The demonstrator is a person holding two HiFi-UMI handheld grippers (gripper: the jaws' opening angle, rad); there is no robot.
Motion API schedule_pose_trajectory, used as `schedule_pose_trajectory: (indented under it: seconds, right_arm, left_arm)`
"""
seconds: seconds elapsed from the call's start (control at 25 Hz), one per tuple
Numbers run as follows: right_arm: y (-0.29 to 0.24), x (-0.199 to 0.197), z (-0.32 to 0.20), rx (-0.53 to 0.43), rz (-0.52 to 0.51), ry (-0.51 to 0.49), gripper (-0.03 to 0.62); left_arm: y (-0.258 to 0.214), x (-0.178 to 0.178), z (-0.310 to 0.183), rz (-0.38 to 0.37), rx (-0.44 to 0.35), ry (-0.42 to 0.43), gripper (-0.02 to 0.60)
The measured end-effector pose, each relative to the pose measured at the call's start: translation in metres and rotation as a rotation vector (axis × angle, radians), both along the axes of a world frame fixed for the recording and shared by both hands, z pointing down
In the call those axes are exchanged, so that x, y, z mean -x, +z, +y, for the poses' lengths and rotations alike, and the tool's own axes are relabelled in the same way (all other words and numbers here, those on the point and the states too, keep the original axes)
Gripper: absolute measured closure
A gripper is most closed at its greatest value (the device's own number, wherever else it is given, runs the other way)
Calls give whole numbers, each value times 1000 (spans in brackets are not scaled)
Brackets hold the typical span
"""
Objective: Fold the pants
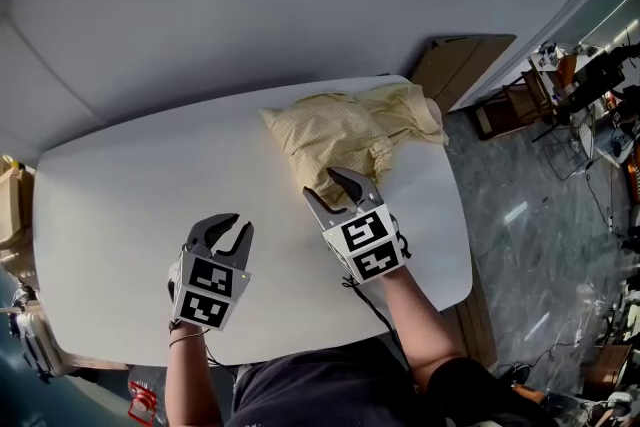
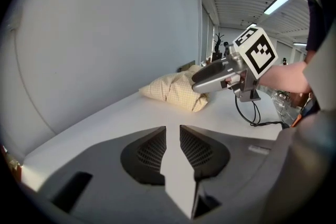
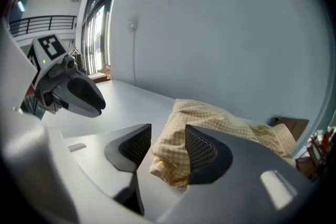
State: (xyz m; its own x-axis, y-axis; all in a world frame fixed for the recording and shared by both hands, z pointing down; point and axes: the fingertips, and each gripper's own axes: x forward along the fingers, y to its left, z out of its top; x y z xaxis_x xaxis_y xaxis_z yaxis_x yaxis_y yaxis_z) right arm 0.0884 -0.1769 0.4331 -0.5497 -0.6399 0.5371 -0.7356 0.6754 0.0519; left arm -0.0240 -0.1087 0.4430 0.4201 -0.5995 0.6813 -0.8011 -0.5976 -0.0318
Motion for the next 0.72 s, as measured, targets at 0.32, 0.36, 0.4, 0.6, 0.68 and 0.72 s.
schedule_pose_trajectory:
  seconds: [0.32, 0.36, 0.4, 0.6, 0.68, 0.72]
  right_arm:
    - [57, 10, 1, 35, 273, -3, 367]
    - [60, 10, -1, 37, 282, 0, 368]
    - [63, 9, -3, 36, 293, 2, 370]
    - [70, 5, -7, 1, 358, -5, 400]
    - [69, 3, -8, -14, 381, 6, 442]
    - [68, 1, -9, -20, 387, 13, 482]
  left_arm:
    - [4, 37, 13, 0, 16, -42, 494]
    - [5, 39, 14, 0, 18, -44, 494]
    - [5, 40, 14, -1, 20, -45, 494]
    - [5, 39, 12, -3, 24, -43, 494]
    - [6, 39, 12, -4, 24, -39, 494]
    - [6, 37, 13, -5, 24, -37, 494]
